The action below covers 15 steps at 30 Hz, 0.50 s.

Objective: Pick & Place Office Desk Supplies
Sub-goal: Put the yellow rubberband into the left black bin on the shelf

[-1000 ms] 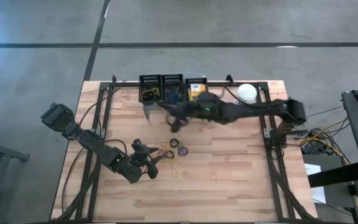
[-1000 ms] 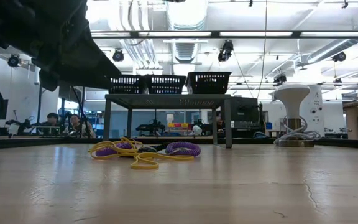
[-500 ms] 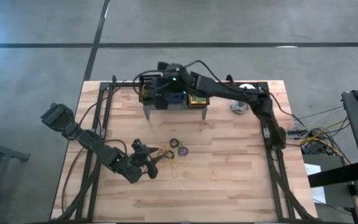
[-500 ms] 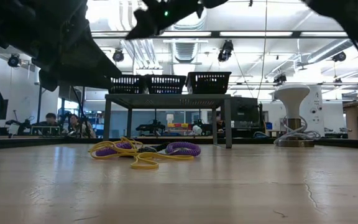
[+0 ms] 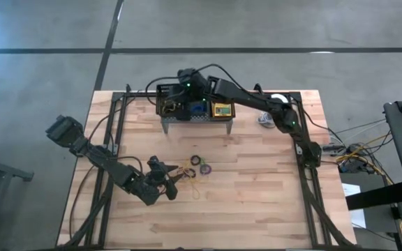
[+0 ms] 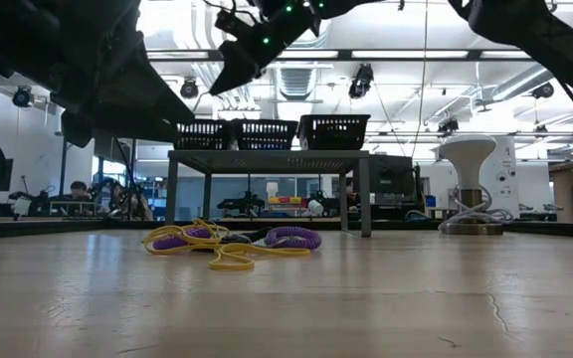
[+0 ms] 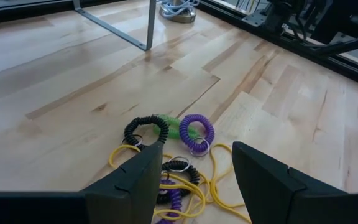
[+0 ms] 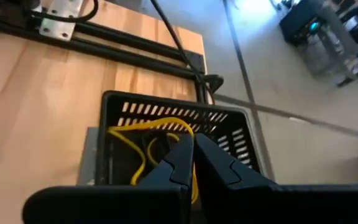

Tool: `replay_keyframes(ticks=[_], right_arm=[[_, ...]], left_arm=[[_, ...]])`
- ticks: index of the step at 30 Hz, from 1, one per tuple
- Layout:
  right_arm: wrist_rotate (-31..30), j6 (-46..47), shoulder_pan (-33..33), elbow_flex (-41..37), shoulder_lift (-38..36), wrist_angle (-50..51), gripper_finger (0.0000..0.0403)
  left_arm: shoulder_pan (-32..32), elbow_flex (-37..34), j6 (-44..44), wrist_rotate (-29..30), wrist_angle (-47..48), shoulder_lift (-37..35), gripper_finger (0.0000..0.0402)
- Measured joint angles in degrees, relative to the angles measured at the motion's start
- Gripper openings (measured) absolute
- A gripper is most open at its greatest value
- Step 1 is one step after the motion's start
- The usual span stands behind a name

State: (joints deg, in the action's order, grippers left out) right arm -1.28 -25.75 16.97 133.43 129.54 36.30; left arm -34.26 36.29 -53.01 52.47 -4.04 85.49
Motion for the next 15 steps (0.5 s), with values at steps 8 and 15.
replay_keyframes(ticks=[8, 15], right_arm=[[0.1, 0.6, -0.1, -0.1, -0.2, 0.3, 0.0008], [0.3, 4.9, 0.1, 0.0, -0.3, 1.5, 0.0029]], left_arm=[[0.0, 0.0, 0.0, 0.0, 0.0, 0.0, 0.0199], [0.0, 0.0, -0.6, 0.0, 0.0, 0.0, 0.0199]])
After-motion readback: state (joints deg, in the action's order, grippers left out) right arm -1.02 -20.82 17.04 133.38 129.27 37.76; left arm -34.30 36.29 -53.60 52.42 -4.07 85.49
